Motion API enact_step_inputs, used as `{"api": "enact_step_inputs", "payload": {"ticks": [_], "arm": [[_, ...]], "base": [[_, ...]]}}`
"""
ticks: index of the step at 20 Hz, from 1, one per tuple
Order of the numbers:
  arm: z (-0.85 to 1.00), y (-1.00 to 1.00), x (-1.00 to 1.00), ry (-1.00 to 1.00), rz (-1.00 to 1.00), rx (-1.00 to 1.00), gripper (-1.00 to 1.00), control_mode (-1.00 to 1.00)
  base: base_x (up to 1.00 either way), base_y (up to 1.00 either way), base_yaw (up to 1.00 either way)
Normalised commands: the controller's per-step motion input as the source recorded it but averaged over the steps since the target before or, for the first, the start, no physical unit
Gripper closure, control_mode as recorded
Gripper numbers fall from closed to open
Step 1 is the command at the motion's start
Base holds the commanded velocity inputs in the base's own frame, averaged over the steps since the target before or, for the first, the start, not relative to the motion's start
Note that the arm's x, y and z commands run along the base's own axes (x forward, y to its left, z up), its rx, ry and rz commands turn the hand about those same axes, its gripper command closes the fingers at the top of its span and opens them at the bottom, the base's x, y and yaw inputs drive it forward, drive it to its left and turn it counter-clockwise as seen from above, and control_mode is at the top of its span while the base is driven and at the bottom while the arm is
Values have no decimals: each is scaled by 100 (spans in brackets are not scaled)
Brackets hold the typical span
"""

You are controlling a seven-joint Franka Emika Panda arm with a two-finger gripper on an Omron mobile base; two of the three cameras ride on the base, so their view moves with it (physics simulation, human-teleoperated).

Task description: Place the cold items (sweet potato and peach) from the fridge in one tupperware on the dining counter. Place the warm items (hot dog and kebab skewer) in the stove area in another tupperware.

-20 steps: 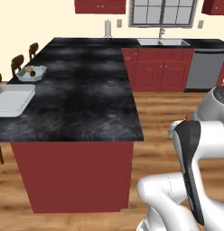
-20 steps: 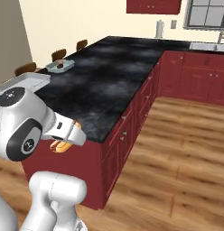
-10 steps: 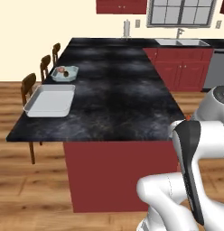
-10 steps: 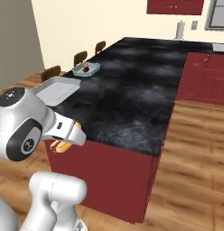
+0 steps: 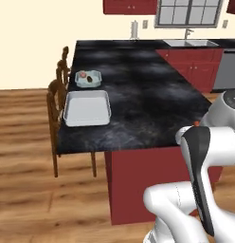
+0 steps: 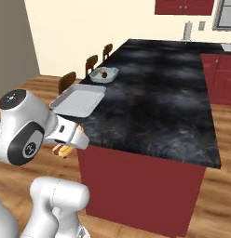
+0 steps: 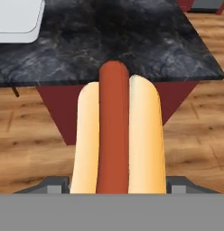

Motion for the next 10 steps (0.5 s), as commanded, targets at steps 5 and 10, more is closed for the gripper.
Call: {"api": "enact_step_inputs", "payload": {"ticks": [5, 10], "arm": [[0, 0, 0, 0, 0, 0, 100, 100], [0, 0, 0, 0, 0, 0, 100, 100]], "base": [[14, 100, -38], [22, 100, -44]]}}
